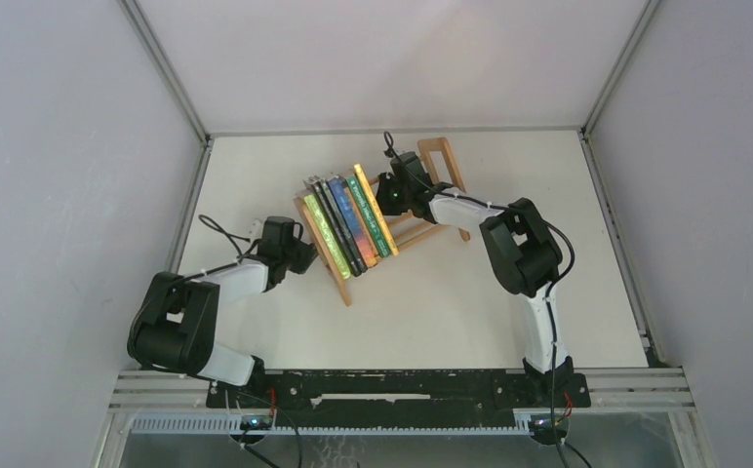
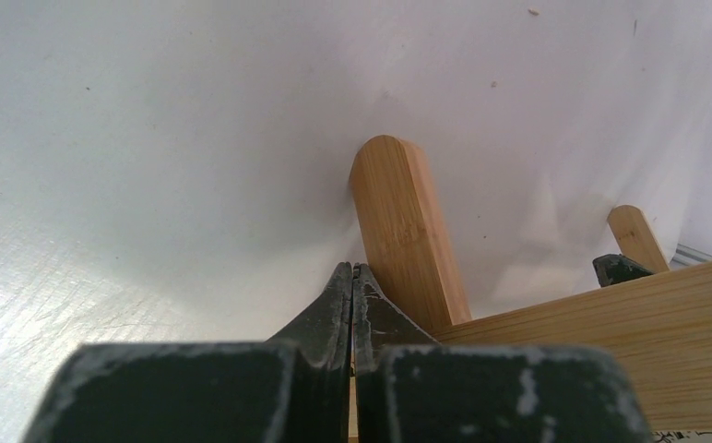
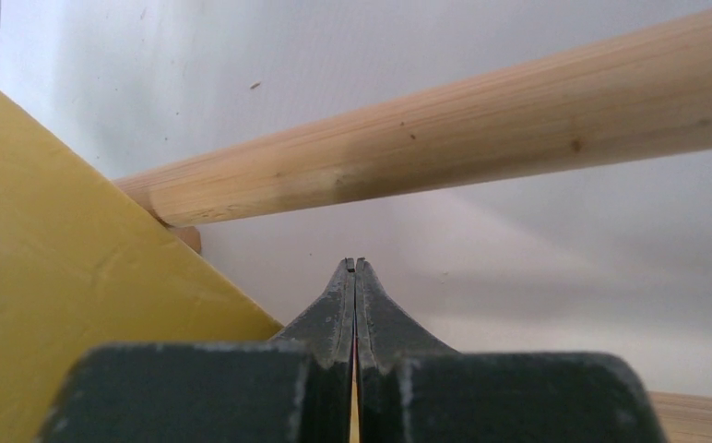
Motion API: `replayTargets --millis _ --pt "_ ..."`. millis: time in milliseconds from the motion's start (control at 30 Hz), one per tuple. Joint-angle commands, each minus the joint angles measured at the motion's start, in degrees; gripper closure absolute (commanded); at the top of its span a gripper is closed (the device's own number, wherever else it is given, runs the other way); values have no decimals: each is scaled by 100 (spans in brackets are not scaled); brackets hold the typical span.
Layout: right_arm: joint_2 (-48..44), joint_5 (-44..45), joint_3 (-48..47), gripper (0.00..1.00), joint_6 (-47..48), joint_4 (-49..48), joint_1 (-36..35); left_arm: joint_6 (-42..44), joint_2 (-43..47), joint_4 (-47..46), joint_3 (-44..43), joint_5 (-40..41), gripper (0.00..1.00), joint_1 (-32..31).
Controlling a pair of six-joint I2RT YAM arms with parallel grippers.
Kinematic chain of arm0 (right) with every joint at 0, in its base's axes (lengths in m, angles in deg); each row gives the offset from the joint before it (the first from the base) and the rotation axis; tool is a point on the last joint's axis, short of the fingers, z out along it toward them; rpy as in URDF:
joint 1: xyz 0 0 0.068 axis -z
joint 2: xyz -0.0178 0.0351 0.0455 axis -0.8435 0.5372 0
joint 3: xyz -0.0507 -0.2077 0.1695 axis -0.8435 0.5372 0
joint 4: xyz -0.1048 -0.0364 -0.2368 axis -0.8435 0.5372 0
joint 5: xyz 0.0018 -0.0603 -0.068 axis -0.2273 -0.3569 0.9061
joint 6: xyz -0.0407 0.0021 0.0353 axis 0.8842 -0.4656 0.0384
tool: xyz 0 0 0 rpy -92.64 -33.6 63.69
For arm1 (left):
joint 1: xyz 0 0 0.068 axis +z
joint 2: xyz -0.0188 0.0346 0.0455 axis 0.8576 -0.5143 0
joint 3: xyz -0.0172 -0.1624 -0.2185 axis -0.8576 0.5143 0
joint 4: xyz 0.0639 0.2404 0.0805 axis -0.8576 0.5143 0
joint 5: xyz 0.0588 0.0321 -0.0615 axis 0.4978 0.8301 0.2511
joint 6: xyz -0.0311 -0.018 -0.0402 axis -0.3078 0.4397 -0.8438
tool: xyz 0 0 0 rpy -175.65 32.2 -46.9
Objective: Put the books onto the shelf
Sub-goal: Adjust the book on the shelf.
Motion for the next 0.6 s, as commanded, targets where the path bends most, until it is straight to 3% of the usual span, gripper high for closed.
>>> replayTargets --millis 0,233,467,567 --pt "160 -664 -293 100 -491 -621 -856 -45 239 -937 -687 -1194 99 -205" --pt "-112 -142 -246 98 -324 -192 -759 -18 400 -771 -629 -1155 97 -156" --pt "-596 737 -25 82 -168 395 -494 -5 510 -703 -588 -1100 93 -43" --pt "-758 937 -3 74 -77 599 -380 29 516 -604 -643 -1079 85 -21"
